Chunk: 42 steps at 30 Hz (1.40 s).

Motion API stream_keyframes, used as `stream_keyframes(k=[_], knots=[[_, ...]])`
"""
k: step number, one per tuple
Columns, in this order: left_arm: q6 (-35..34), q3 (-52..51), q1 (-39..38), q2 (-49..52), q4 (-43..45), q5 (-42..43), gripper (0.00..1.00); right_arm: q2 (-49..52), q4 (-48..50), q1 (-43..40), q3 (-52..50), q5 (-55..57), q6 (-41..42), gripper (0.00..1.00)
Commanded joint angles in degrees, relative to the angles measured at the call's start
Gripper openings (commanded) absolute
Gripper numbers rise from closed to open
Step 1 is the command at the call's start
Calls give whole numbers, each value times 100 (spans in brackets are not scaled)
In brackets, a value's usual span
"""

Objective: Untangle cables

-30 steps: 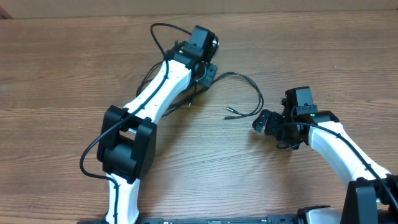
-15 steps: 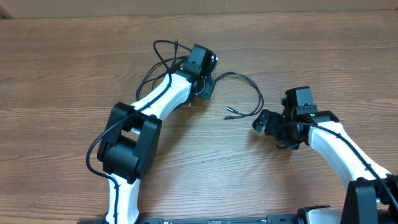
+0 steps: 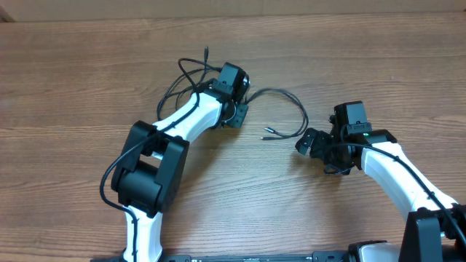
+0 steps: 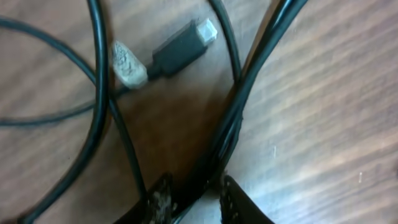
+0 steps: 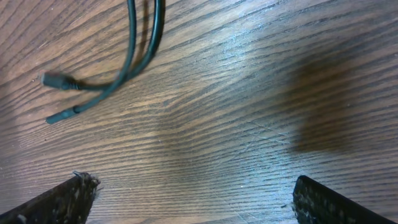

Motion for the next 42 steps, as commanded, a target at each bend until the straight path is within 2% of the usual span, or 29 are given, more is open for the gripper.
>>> stream_keyframes(k=[1, 10, 16, 21, 25, 31, 35, 36, 37, 39, 42], knots=[[-181, -280, -7, 140, -522, 339, 27, -28, 33, -17, -44, -28, -24, 100], [-199, -295, -17, 140, -1714, 1150, 27, -28, 33, -17, -44, -26, -24, 100], [-254, -588, -153, 140, -1974, 1672, 27, -28, 35, -17, -44, -26, -26, 100], [-374, -750, -404, 138, -2256, 1663, 12, -28, 33, -17, -44, -28, -24, 100], [-492, -750, -737, 83, -2435, 1567, 9, -28, 33, -17, -46, -26, -24, 100], [-1141, -750, -990, -479, -2540, 787, 8, -28, 33, -17, -44, -26, -24, 100], [-1231, -748, -916, -1023, -2411, 577, 14, -28, 33, -17, -44, -26, -24, 100], [-1231, -748, -879, -1132, -2365, 522, 19, -28, 35, -17, -46, -28, -24, 100], [-1220, -748, -833, -1226, -2297, 520, 32, -28, 35, -17, -44, -28, -26, 100], [-1126, -748, -798, -1270, -2245, 553, 40, -28, 33, -17, -44, -28, -24, 100], [-772, -752, -802, -1248, -2291, 625, 40, -28, 35, -17, -44, -26, -24, 100]])
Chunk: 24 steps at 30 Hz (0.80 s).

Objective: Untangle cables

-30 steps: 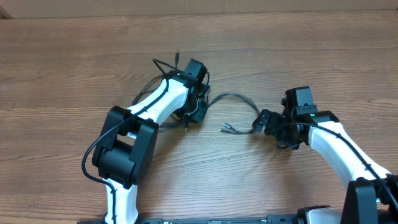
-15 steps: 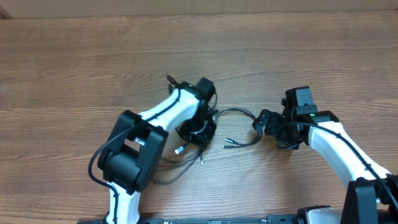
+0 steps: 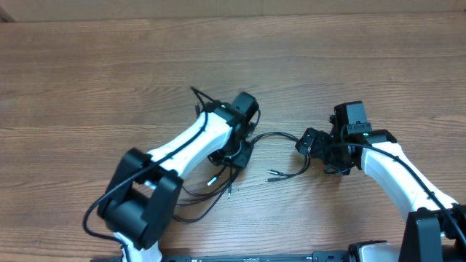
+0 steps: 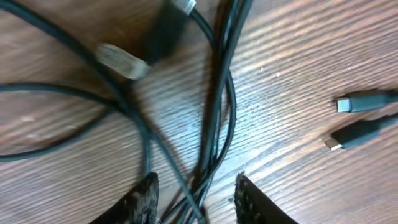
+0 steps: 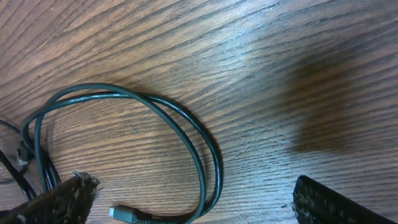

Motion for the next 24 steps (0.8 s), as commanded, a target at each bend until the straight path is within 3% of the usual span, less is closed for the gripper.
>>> stream_keyframes(k=[1, 8, 24], knots=[[343, -22, -11, -72, -57, -96, 39, -28, 33, -17, -44, -24, -28, 100], [968, -74, -184, -37, -76, 199, 33, -28, 33, -17, -44, -24, -31, 100], [907, -568, -229, -37, 673, -170, 23, -28, 33, -17, -44, -24, -28, 100]])
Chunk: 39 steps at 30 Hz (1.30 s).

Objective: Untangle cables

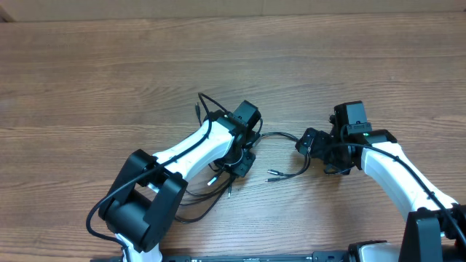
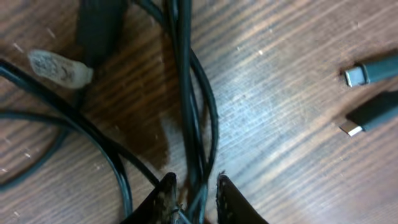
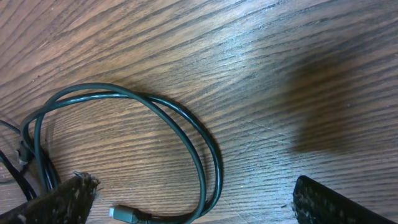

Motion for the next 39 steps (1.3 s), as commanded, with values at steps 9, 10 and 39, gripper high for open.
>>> stream_keyframes(k=[9, 10, 39], knots=[[87, -144, -39, -13, 146, -164, 27, -28, 33, -17, -44, -28, -22, 100], [87, -184, -44, -13, 162, -166, 27, -28, 33, -17, -44, -26, -24, 100], [59, -321, -44, -13, 328, -11, 19, -28, 33, -17, -44, -26, -22, 100]])
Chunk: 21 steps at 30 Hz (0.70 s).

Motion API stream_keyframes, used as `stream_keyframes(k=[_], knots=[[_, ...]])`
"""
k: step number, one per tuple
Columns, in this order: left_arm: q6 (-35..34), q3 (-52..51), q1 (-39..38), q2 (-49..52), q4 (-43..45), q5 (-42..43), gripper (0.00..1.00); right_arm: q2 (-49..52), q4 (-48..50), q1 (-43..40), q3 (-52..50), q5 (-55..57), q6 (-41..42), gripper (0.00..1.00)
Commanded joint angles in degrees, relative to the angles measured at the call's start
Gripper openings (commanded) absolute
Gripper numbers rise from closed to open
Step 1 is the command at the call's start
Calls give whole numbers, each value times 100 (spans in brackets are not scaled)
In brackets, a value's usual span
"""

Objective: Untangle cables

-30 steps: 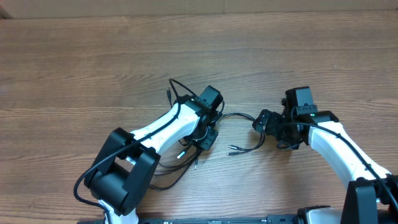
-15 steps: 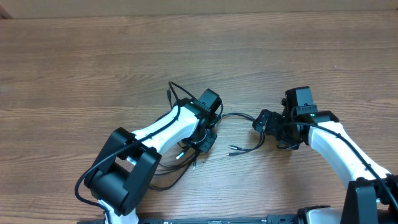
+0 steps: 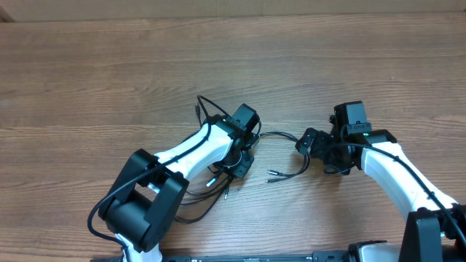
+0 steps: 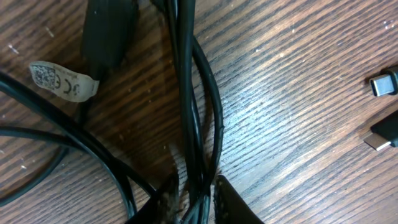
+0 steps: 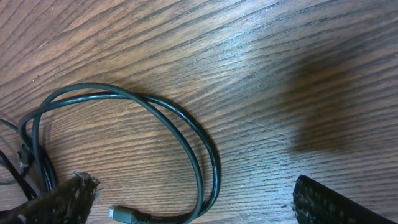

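A tangle of thin black cables [image 3: 211, 191] lies mid-table, and a doubled loop [image 3: 295, 148] runs from it toward the right arm. My left gripper [image 4: 194, 198] is shut on a pair of cable strands [image 4: 186, 106] that run up between its fingers [image 4: 231, 202]. Beside them lie a black plug [image 4: 107, 31] and a white label [image 4: 61, 79]. Two plug ends [image 4: 384, 83] show at the right edge. My right gripper [image 5: 194, 183] stands wide open low over the table, with the loop [image 5: 186, 134] and one plug end [image 5: 124, 214] lying between its fingers, untouched.
The brown wooden table [image 3: 87, 87] spreads to all sides. A paler strip [image 3: 233, 7] borders its far edge. Both white arms reach in from the front, the left arm [image 3: 189, 149] lying over part of the tangle.
The left gripper has shifted slightly along the strands, and its jaws stay pressed on them. The loop in the right wrist view has slid a little. The right arm has not moved.
The left gripper first held cable strands at the far side of the tangle, with the loose ends lying left of the open right gripper. Then it stood nearer the front with the tangle and loop beside it, jaws wider. Then the jaws had narrowed on the strands, and remain so.
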Motion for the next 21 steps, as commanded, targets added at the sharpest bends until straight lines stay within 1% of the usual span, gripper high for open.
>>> stream_keyframes(k=[1, 10, 13, 21], knots=[[63, -66, -42, -13, -11, 72, 18, -28, 35, -17, -44, -26, -26, 100], [63, -66, -42, -13, -11, 72, 17, -28, 33, -17, -44, -28, -24, 100], [66, -66, -42, -13, -11, 70, 21, -28, 33, -17, -44, -28, -26, 100], [68, -66, -42, -13, -155, 68, 20, -28, 35, -17, -44, -28, -24, 100]])
